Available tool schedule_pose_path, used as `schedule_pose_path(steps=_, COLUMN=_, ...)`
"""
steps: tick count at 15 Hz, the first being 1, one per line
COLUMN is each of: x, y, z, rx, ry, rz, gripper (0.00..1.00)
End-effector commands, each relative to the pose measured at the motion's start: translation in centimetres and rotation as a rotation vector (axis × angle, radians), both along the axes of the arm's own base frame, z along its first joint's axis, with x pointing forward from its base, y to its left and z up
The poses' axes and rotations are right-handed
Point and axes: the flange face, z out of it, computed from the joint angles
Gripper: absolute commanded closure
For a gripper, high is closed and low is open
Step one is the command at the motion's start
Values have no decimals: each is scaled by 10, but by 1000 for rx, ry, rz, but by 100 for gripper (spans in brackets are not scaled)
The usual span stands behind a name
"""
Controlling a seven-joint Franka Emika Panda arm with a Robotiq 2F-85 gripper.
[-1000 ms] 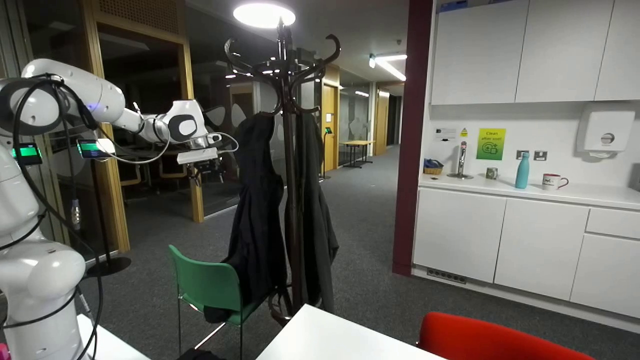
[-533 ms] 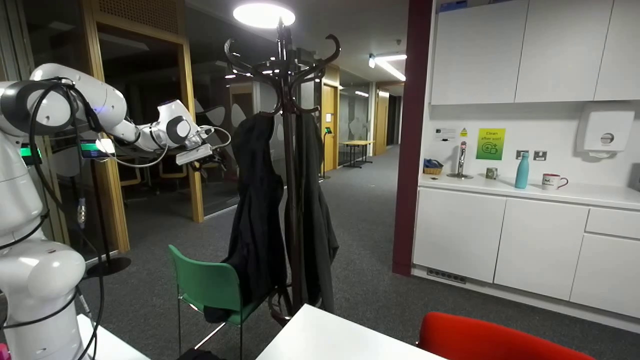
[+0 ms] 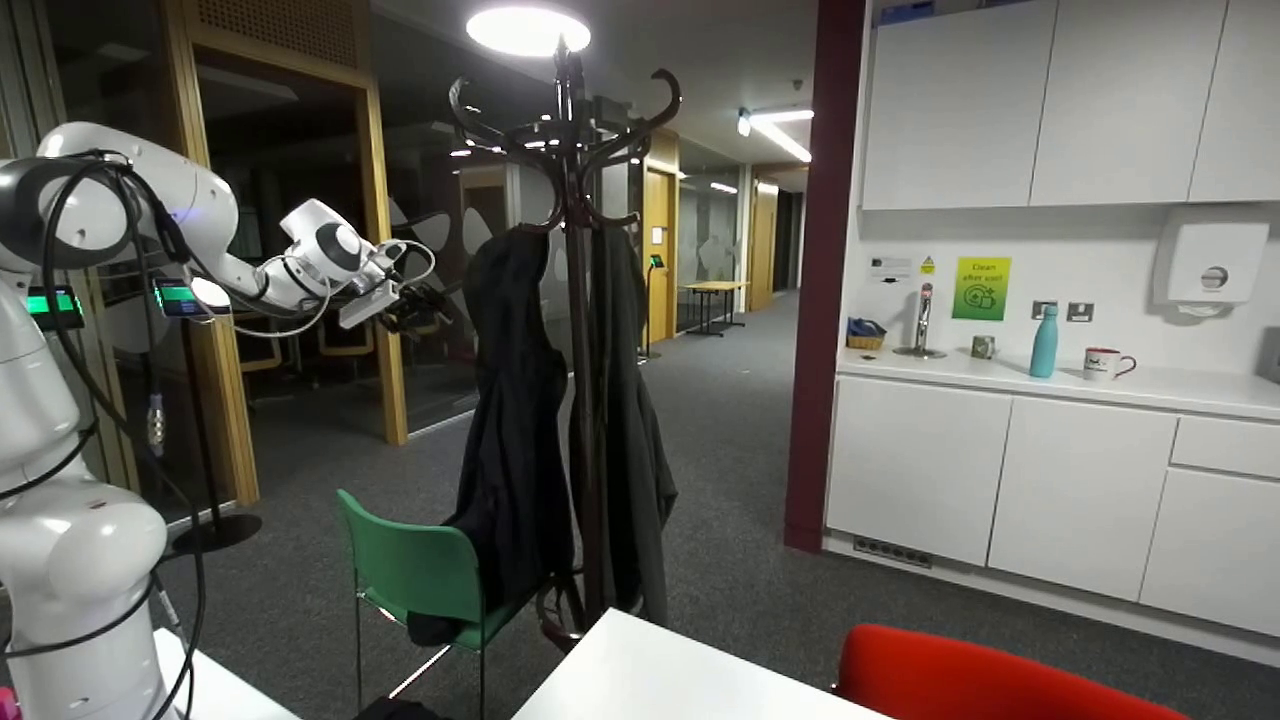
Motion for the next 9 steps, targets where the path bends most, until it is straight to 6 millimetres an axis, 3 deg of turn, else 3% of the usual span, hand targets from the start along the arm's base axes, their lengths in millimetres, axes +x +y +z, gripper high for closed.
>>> schedule_pose_path(steps=1, x=-7, y=-12, z=10, rx=-105, ry=-128, rz=-112, gripper=0)
schedule_pose_path(steps=9, x=-1, y=-14, z=2, rx=-102, ry=-125, rz=-122, gripper=0)
